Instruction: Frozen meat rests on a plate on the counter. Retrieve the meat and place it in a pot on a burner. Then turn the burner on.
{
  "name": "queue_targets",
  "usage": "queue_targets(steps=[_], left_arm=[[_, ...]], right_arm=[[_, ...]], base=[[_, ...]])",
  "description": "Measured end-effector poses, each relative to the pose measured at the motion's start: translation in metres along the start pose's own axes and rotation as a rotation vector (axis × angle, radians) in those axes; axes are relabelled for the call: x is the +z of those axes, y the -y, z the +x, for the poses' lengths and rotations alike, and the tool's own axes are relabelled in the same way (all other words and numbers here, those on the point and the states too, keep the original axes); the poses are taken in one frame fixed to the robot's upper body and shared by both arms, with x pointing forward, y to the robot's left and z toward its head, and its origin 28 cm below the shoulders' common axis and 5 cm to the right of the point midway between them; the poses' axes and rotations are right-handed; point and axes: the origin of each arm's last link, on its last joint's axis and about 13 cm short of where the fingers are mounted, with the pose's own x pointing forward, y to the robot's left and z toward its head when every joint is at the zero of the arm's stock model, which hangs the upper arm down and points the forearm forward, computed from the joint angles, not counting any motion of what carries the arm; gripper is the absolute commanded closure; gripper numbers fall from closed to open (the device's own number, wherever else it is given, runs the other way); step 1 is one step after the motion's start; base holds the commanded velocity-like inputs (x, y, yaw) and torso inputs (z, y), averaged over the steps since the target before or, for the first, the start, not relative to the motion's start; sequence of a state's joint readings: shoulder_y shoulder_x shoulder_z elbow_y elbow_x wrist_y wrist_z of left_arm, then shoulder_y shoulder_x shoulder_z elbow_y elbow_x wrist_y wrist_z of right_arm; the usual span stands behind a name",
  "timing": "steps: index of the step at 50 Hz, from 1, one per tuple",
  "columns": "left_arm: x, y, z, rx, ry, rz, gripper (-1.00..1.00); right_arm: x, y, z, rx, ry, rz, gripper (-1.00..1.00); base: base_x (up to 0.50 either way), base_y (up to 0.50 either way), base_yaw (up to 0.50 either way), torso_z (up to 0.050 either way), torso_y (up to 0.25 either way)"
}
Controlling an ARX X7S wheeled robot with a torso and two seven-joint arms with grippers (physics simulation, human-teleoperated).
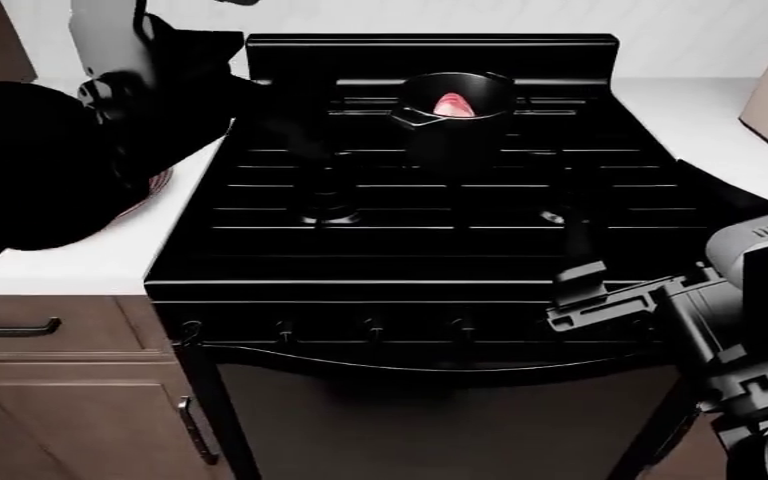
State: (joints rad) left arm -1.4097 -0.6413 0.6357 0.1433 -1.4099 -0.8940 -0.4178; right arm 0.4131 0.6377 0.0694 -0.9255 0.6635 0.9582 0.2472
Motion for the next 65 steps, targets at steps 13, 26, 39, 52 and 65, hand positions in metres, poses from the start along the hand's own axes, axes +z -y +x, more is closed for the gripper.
queue_targets(steps=[13,26,39,52,65], left_arm=[[-0.013,0.000,-0.013,0.021,0.124,-0.045,-1.00],[-0.025,0.012,-0.029,0.057,0.239,-0.061,-1.00],[-0.052,0.028,-0.055,0.111,0.326,-0.134,-1.00],[-0.087,0.035,-0.061,0.167,0.351,-0.125,-1.00],[-0.108,0.037,-0.060,0.172,0.341,-0.140,-1.00]], right_arm=[[0.003,-0.006,0.002,0.024,0.009,-0.018,-1.00],[0.004,-0.011,0.003,0.003,0.023,0.042,-1.00],[0.002,-0.015,0.003,-0.035,0.033,0.123,-1.00],[-0.005,-0.024,0.006,-0.077,0.024,0.156,-1.00],[-0.007,-0.031,0.009,-0.120,0.019,0.162,-1.00]], base=[[0.00,0.40,0.00,0.000,0.000],[0.00,0.00,0.00,-0.036,0.000],[0.00,0.00,0.00,-0.050,0.000],[0.00,0.00,0.00,-0.050,0.000],[0.00,0.00,0.00,-0.050,0.000]])
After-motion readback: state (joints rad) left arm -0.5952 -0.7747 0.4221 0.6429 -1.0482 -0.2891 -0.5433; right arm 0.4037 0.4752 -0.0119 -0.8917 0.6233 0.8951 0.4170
